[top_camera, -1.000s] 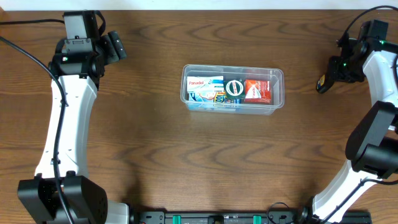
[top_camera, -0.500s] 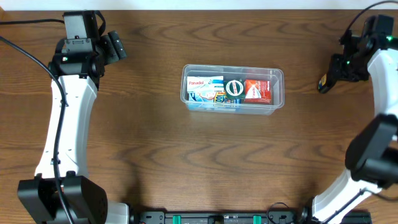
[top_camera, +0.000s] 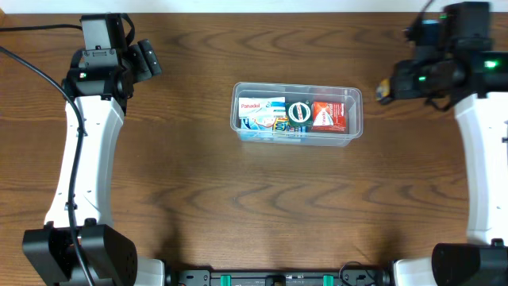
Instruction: Pack container
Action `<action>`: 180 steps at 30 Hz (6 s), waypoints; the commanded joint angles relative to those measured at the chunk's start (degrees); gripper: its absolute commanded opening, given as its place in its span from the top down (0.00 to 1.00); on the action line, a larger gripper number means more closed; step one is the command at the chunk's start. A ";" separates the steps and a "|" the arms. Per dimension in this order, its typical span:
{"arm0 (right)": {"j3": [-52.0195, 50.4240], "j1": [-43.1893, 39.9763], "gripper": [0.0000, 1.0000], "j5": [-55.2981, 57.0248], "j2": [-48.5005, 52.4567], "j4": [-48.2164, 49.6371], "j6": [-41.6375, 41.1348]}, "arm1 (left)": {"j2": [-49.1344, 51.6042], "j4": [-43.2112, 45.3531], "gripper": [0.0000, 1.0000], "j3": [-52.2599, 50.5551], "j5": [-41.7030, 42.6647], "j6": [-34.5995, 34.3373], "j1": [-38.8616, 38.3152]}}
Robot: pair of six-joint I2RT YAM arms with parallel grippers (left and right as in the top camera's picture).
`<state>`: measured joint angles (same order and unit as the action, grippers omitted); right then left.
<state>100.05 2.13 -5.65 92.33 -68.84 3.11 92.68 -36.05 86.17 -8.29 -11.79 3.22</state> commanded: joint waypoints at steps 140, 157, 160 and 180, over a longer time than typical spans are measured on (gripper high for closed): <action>-30.18 9.84 0.99 -5.35 -15.91 -1.09 -16.04 | -0.85 -0.17 0.02 1.01 -0.07 -0.13 0.20; -46.75 9.84 0.99 -5.03 -15.61 16.06 -20.28 | -0.85 -0.17 0.02 1.01 -0.09 -0.13 0.20; -47.71 9.84 0.99 -4.13 -15.17 18.60 -20.31 | -0.85 -0.17 0.02 1.01 -0.09 -0.13 0.20; -48.65 9.81 0.99 2.51 -10.69 32.76 -17.38 | -0.85 -0.17 0.02 1.01 -0.09 -0.13 0.20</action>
<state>51.53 11.90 -5.50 81.28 -38.33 -16.16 92.66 -36.05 86.17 -8.29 -11.81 3.22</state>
